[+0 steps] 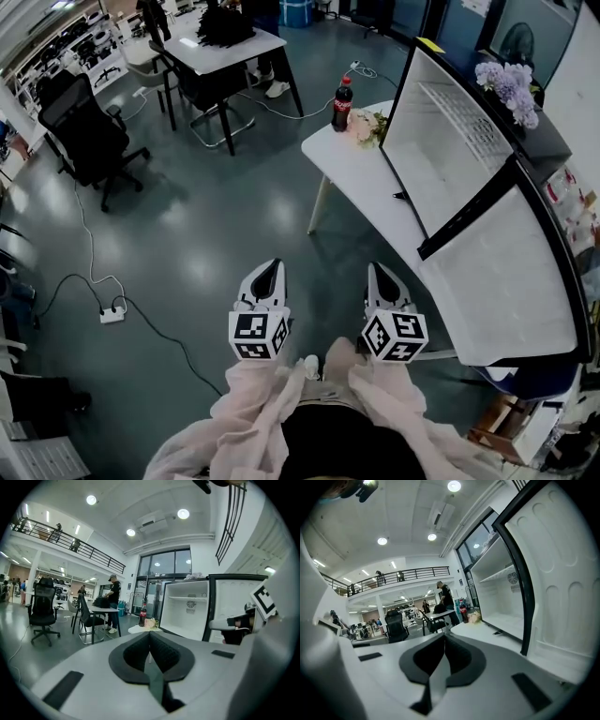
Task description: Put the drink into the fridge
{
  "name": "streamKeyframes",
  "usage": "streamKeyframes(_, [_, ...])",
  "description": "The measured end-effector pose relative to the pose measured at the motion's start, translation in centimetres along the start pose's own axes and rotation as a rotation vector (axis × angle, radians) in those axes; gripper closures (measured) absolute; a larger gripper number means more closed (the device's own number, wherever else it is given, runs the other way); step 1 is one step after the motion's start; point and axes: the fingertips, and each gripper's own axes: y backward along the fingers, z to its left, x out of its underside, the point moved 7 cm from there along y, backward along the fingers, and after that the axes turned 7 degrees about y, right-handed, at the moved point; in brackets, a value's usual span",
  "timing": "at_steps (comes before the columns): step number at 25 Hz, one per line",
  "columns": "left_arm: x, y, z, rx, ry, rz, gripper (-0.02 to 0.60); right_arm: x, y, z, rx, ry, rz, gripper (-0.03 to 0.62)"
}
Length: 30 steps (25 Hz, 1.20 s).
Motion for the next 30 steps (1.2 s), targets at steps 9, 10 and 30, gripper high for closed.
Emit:
streamKeyframes(9, [-0.7, -4.6, 1.3, -0.006, 0.012, 0.002, 0.571, -0.9, -4.5, -1.5, -0.008, 0.005, 0.012, 0.582])
streamKeyframes(10, [-0.7, -5.2, 1.3, -0.005, 0.011, 0.004, 0.571, -1.1, -5.0, -1.8, -0.009, 0.004, 0.01, 0.582])
streamKeyframes(30, [-4.6, -21.4, 3.4, -0.011, -0.024, 0.036, 0.571, -5.1, -22.1, -7.6, -0.075, -0.033, 0.047, 0.582])
